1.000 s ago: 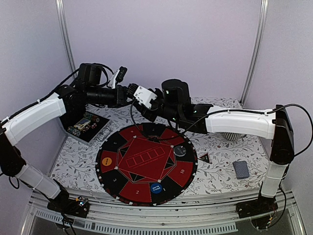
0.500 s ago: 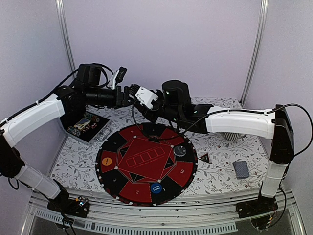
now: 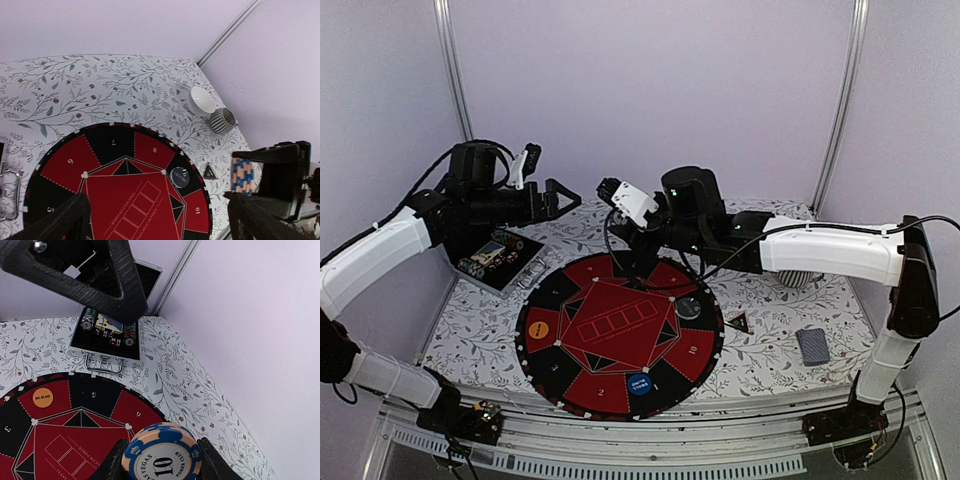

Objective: Distribute texas hold em gaming equipment
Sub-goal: Pass from the left arm to the right, then place the poker chips pile in the small blind area.

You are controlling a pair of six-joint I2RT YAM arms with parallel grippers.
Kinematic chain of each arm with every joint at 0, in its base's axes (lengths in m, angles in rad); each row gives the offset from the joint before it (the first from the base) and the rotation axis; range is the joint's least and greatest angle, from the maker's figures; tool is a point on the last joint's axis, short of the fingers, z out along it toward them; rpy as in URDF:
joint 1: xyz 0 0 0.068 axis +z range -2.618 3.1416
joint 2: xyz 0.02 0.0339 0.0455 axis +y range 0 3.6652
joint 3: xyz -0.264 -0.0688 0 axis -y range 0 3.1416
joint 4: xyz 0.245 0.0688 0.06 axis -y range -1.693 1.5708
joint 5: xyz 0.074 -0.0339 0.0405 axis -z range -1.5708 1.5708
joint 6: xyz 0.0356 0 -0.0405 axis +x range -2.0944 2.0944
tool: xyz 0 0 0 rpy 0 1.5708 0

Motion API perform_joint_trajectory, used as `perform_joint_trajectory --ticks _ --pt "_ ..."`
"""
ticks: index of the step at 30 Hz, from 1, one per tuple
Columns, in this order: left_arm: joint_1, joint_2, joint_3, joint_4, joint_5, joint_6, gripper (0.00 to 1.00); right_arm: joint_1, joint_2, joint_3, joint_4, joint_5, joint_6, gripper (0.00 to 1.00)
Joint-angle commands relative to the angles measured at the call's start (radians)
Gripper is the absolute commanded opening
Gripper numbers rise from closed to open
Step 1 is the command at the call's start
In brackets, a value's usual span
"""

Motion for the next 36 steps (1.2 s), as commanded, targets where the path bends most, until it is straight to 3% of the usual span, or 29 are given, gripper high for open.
perform_joint_trajectory --ticks 1,12,17,29,36 --pt "0.080 -0.045 -0.069 -0.002 -0.042 0.049 0.98 -0.005 -0.080 -0.020 -0.118 -0.006 0.107 0.01" --pt "0.167 -0.064 -0.139 -0.101 -0.312 0.187 0.98 -0.001 -0.142 -0.086 -0.488 0.013 0.410 0.01" --pt "0.173 -0.092 -0.192 -0.100 -0.349 0.200 0.98 0.025 -0.105 -0.131 -0.627 0.004 0.551 0.01" --pt "0.175 -0.111 -0.211 -0.109 -0.344 0.210 0.98 0.117 0.062 -0.193 -0.668 -0.176 0.580 0.02" --pt "0.175 -0.110 -0.216 -0.114 -0.346 0.219 0.98 0.130 0.154 -0.181 -0.670 -0.182 0.557 0.02"
